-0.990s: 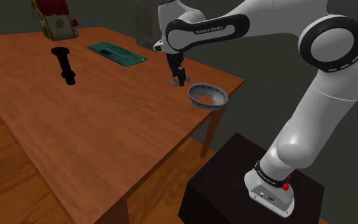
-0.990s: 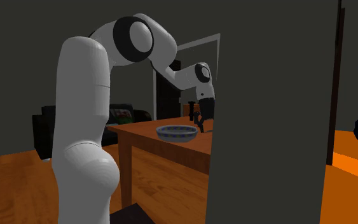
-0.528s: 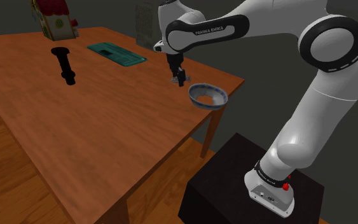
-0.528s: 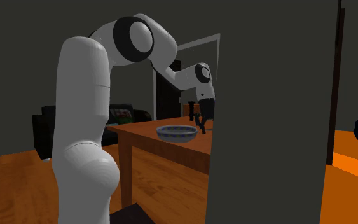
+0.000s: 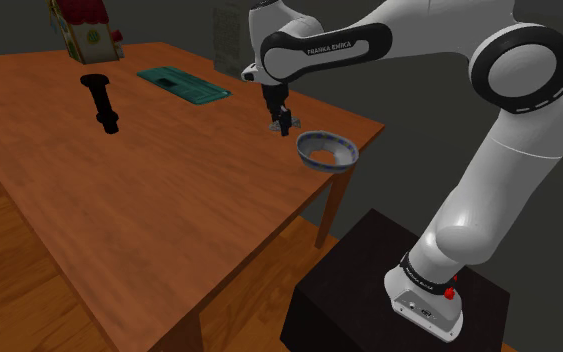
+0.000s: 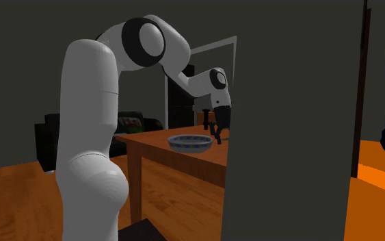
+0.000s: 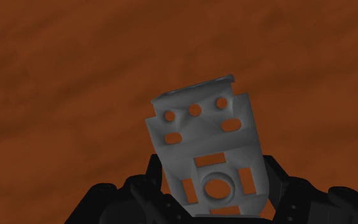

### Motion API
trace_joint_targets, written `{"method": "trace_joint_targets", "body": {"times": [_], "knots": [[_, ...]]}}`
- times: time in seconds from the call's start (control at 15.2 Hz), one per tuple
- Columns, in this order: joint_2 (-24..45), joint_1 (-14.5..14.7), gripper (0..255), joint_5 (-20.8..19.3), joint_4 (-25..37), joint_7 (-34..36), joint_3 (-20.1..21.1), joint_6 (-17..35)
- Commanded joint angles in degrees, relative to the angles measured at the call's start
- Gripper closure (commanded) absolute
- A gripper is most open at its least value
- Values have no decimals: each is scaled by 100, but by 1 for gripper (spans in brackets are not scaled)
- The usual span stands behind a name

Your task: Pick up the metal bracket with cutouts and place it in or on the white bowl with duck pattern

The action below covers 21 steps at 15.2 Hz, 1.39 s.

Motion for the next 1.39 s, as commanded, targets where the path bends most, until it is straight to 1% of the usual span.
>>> {"method": "trace_joint_targets", "body": {"times": [0.0, 0.66, 1.32], "knots": [[0, 0, 255, 0, 0, 0, 0, 0], [-45, 17, 255, 37, 706, -167, 13, -732], [46, 44, 255, 29, 1584, -323, 31, -1507]]}}
